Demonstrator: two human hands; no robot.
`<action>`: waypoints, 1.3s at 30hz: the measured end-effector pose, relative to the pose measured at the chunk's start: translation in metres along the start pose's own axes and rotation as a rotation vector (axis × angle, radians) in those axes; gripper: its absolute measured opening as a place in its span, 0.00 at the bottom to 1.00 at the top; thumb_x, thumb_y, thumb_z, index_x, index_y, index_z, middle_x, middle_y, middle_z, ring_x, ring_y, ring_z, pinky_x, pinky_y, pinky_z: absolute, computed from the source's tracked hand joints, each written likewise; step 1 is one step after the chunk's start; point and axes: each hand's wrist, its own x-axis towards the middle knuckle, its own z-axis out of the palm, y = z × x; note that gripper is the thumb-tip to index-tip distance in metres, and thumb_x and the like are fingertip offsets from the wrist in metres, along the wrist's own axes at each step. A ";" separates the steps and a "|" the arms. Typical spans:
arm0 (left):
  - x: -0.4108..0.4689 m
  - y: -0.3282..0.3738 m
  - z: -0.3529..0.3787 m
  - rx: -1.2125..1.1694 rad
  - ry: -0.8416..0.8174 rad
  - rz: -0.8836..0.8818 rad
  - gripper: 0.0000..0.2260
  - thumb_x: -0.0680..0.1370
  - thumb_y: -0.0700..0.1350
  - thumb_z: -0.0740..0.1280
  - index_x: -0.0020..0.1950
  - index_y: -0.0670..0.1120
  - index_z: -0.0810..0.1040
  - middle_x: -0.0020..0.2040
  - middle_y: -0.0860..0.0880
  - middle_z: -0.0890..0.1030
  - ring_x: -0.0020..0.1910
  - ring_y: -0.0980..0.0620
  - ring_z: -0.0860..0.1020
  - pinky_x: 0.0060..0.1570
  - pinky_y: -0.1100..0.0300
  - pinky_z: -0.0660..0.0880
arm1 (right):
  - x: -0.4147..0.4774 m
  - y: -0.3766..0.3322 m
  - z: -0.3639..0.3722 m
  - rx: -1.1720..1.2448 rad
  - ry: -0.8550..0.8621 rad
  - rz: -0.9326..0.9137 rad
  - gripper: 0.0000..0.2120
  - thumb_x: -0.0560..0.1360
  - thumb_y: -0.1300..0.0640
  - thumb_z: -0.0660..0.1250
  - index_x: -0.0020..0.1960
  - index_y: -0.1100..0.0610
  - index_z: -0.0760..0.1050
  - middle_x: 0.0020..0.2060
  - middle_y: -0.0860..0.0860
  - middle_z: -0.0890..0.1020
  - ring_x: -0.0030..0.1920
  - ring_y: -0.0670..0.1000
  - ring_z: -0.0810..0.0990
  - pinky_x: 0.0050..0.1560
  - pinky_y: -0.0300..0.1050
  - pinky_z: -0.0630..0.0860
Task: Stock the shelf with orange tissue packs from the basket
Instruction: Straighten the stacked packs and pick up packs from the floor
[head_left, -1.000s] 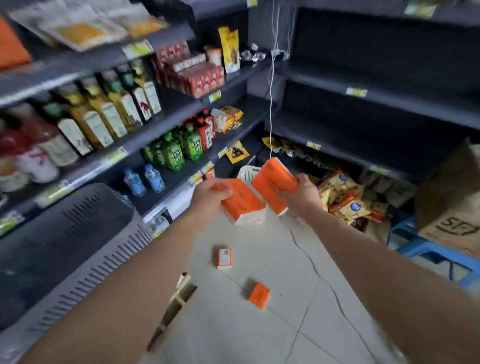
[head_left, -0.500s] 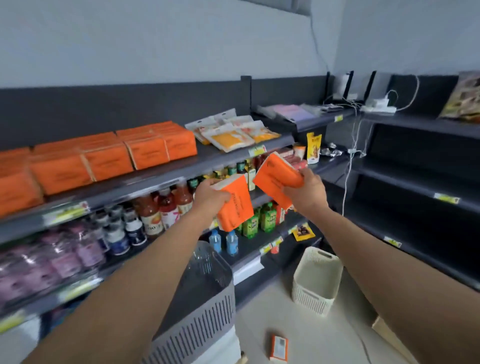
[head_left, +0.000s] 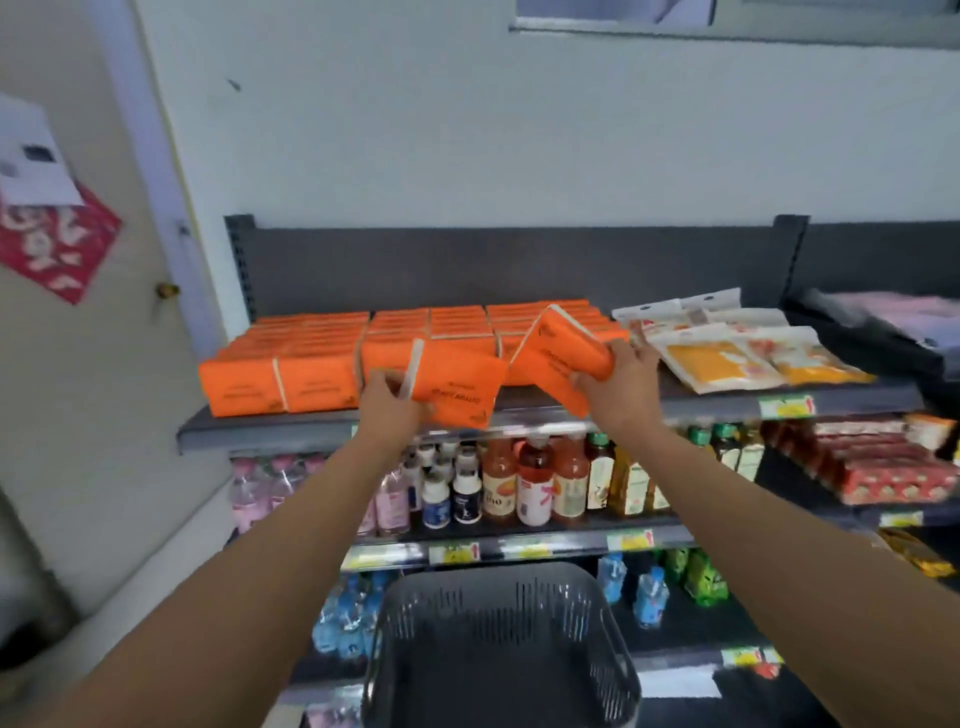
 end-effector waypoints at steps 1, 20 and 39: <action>0.006 0.000 -0.007 -0.009 0.034 -0.008 0.18 0.67 0.29 0.71 0.45 0.48 0.69 0.40 0.49 0.72 0.45 0.48 0.72 0.44 0.52 0.72 | 0.007 -0.004 0.006 -0.005 -0.008 -0.017 0.22 0.72 0.56 0.70 0.63 0.60 0.70 0.65 0.61 0.64 0.62 0.62 0.70 0.64 0.50 0.68; 0.105 -0.037 -0.034 0.124 0.191 -0.140 0.12 0.71 0.33 0.70 0.41 0.45 0.68 0.42 0.45 0.75 0.44 0.47 0.72 0.46 0.54 0.72 | 0.088 -0.033 0.104 -0.143 -0.231 -0.127 0.26 0.72 0.57 0.71 0.68 0.55 0.68 0.64 0.62 0.67 0.63 0.64 0.70 0.66 0.52 0.68; 0.155 -0.068 -0.022 0.736 0.067 -0.045 0.26 0.70 0.48 0.74 0.63 0.41 0.68 0.55 0.42 0.78 0.54 0.41 0.78 0.47 0.51 0.74 | 0.110 -0.028 0.169 -0.085 -0.251 0.074 0.26 0.73 0.62 0.70 0.65 0.62 0.61 0.60 0.61 0.70 0.50 0.60 0.75 0.43 0.47 0.69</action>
